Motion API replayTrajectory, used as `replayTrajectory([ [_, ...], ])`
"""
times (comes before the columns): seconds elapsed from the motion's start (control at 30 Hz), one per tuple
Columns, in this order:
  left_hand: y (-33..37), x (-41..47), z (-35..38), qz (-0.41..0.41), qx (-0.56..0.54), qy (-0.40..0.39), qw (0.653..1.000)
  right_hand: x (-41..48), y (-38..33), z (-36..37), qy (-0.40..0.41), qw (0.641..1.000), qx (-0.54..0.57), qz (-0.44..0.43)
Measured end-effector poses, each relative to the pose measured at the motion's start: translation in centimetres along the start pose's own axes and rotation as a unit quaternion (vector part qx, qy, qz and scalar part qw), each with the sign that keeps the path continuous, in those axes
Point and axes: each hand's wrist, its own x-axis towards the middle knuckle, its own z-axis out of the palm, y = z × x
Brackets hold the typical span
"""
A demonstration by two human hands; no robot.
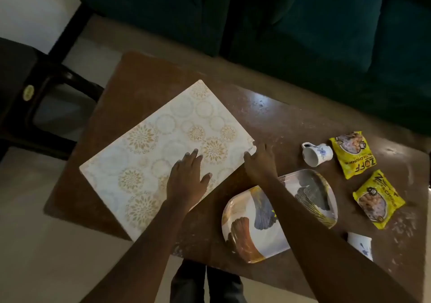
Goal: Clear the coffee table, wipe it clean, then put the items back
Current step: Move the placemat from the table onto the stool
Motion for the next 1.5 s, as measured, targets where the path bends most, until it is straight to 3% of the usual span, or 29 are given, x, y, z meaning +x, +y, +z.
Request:
replayTrajectory([
  [0.23,-1.1,0.2,4.4,-0.038,-0.031,-0.037,0.998,3.4,0.0,1.9,0.013,1.000,-0.007,0.010],
  [0.4,-0.8,0.2,5.5,-0.054,-0.077,-0.030,0.995,4.8,-0.2,2.0,0.051,0.996,-0.072,0.006],
  [0.53,-0.5,0.1,5.7,-0.064,-0.087,-0.029,0.994,6.9,-0.4,0.7,0.021,0.998,-0.035,0.037],
  [0.73,0.1,-0.4,5.2,-0.112,-0.093,-0.034,0.989,7.3,-2.7,-2.4,-0.106,0.994,-0.003,-0.030],
  [0.9,1.1,-3.1,2.3,-0.152,-0.122,-0.005,0.981,3.6,-4.1,-5.1,-0.078,0.994,0.031,-0.072],
  [1.07,1.0,-6.9,-2.7,-0.197,-0.163,0.043,0.966,-1.7,-4.0,-7.8,-0.040,0.985,0.160,-0.048],
  [1.33,-0.3,-11.5,-11.3,-0.234,-0.182,0.167,0.940,-9.4,-5.7,-8.6,0.001,0.929,0.370,0.030],
  [1.4,-1.0,-12.5,-13.5,-0.257,-0.208,0.214,0.919,-11.3,-6.6,-8.0,0.003,0.915,0.402,0.036],
  [1.5,-2.4,-14.1,-16.4,-0.317,-0.247,0.318,0.859,-13.8,-8.4,-6.5,-0.002,0.906,0.421,0.037],
])
